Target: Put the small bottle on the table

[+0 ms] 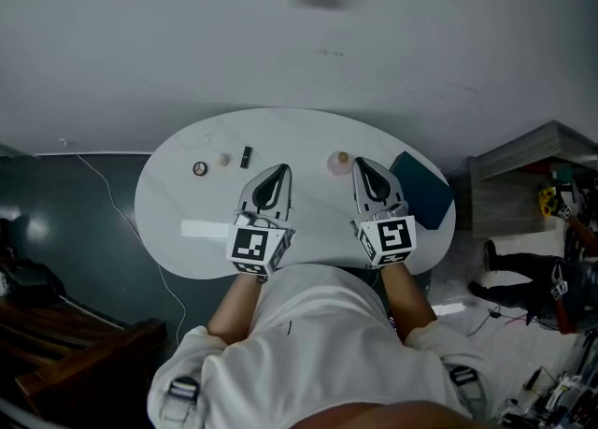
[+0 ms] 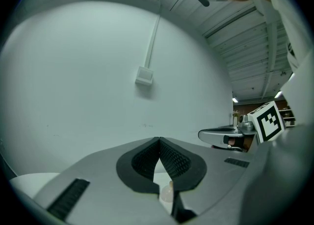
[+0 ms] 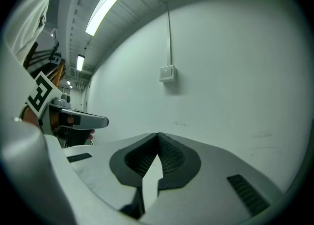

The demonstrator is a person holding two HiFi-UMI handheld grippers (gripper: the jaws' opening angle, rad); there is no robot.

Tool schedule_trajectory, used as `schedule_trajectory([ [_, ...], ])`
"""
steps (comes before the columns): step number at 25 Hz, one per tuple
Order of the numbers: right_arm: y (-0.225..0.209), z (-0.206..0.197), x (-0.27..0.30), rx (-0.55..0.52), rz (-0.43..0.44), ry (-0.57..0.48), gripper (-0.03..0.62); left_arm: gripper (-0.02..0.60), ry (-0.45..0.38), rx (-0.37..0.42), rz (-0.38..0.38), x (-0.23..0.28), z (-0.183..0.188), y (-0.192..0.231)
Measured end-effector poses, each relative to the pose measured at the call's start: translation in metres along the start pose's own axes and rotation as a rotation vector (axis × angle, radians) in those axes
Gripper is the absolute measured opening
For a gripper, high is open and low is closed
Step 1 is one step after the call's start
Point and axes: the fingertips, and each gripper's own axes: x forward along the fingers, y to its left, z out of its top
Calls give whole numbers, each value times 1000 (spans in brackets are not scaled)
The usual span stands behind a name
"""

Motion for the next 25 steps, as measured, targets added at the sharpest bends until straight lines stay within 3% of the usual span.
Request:
schedule_trajectory([
  [25, -1, -2, -12, -35, -29, 20, -2, 12, 5, 25, -57, 6, -5, -18],
])
